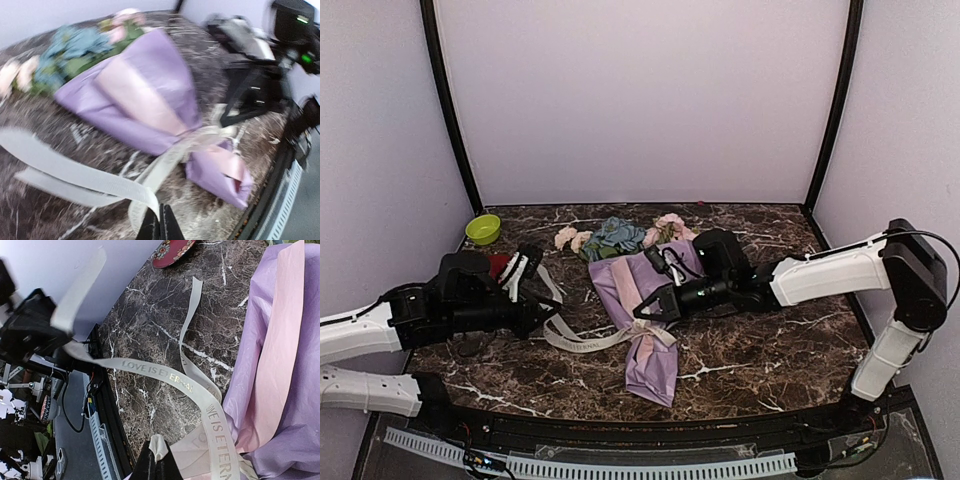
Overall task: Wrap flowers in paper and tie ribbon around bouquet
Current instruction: Cross the half-tied ribbon over the folded bouquet.
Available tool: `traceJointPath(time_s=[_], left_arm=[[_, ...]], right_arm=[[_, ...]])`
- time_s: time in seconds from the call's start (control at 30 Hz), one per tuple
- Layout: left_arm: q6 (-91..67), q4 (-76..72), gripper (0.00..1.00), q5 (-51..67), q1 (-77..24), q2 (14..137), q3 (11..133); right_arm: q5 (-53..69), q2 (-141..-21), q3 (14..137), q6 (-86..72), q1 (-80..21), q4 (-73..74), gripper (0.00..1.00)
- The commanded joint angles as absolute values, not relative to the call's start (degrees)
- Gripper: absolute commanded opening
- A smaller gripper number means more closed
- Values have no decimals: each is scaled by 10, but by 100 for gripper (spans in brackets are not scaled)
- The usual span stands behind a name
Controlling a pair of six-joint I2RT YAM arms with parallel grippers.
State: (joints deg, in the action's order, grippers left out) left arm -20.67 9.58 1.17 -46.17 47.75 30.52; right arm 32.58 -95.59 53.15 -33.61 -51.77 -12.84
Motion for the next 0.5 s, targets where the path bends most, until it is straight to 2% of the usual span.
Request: traceJointPath(time_s=[0.0, 0.23, 0.47], left_arm=[[-19, 4, 0, 74, -601, 544, 383], [103, -68, 0, 199, -707, 807, 609], [170, -121, 0, 295, -763, 992, 744]], right_arm=[[328, -972, 553, -344, -521, -143, 0], [322, -982, 566, -331, -518, -133, 0], [325, -976, 569, -293, -508, -106, 0]])
